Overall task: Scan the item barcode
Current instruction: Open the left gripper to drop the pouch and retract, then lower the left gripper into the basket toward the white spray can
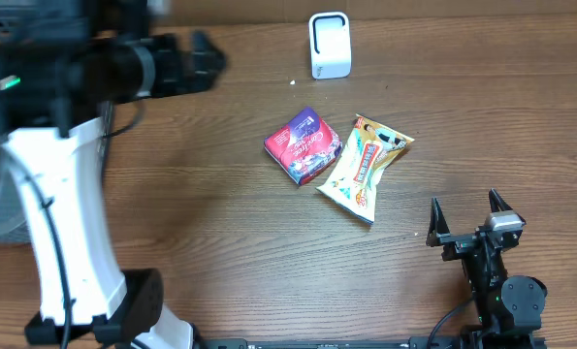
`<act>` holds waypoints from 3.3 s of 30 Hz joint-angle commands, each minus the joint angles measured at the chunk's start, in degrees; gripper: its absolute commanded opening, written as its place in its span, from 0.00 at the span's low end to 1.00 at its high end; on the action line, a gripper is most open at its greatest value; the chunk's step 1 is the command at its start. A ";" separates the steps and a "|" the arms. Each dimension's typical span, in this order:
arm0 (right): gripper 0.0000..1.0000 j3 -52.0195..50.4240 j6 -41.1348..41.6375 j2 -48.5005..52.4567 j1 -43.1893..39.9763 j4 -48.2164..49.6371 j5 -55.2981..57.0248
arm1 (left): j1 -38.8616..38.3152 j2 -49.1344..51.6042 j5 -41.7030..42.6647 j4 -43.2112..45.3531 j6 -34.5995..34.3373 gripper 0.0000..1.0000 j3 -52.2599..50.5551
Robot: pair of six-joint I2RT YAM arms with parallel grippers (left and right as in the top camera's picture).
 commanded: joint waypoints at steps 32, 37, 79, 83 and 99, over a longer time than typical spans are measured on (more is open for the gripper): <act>1.00 -0.59 -0.04 -0.57 -0.48 0.24 0.55 | 40.68 19.08 -18.53 4.57 1.97 1.00 0.63; 1.00 -0.59 -0.04 -0.57 -0.48 0.24 0.55 | 40.70 24.39 -18.67 4.00 2.27 0.96 0.63; 1.00 -0.59 -0.04 -0.57 -0.48 0.24 0.55 | 33.66 41.13 -18.93 -1.27 12.94 0.91 0.24; 1.00 -0.59 -0.04 -0.57 -0.48 0.24 0.55 | 33.66 41.42 -18.84 0.31 12.92 0.91 0.15; 1.00 -0.59 -0.04 -0.57 -0.48 0.24 0.55 | 33.66 42.18 -6.03 7.96 23.21 0.97 -9.07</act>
